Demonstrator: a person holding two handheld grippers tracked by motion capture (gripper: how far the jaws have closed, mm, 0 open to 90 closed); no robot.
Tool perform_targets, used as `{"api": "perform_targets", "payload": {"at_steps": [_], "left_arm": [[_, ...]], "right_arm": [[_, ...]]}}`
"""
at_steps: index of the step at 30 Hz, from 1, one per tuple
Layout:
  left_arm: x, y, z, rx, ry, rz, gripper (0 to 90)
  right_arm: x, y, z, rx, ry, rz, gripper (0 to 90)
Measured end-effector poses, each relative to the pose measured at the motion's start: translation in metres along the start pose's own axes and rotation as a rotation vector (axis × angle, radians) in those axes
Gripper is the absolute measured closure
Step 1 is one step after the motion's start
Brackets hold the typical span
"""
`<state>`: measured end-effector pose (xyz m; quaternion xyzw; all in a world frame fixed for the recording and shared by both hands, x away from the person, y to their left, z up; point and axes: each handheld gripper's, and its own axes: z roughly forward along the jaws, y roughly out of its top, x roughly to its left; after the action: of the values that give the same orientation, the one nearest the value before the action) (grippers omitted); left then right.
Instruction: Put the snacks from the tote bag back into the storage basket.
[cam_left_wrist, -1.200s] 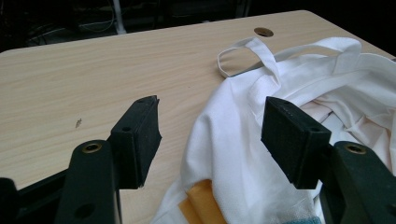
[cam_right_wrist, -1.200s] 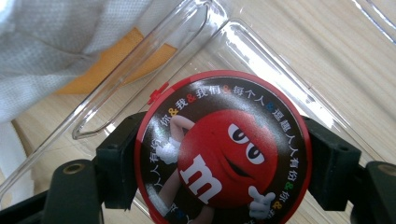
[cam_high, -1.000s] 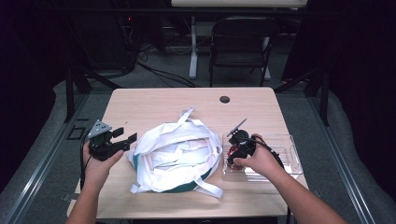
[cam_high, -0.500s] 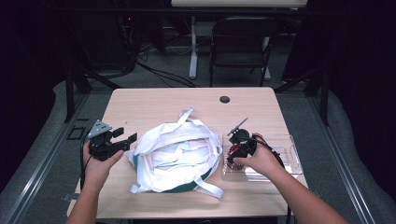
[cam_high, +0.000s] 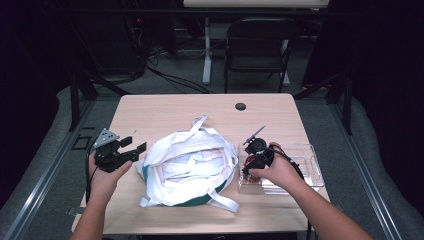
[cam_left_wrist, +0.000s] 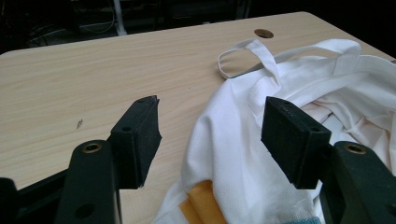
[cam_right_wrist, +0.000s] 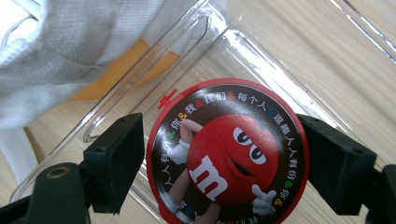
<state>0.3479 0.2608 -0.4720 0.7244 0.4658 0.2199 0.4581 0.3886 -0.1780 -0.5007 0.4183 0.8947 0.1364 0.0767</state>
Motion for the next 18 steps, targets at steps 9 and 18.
{"api": "perform_targets", "payload": {"at_steps": [9, 18], "left_arm": [[0.0, 0.0007, 0.0004, 0.001, -0.003, -0.001, 37.2], [0.0002, 0.0001, 0.0012, 0.008, 0.002, -0.003, 37.1]], "right_arm": [[0.0015, -0.001, -0.0014, -0.031, 0.011, 0.028, 16.9], [0.0012, -0.0008, -0.0071, -0.045, 0.019, 0.017, 16.7]]}}
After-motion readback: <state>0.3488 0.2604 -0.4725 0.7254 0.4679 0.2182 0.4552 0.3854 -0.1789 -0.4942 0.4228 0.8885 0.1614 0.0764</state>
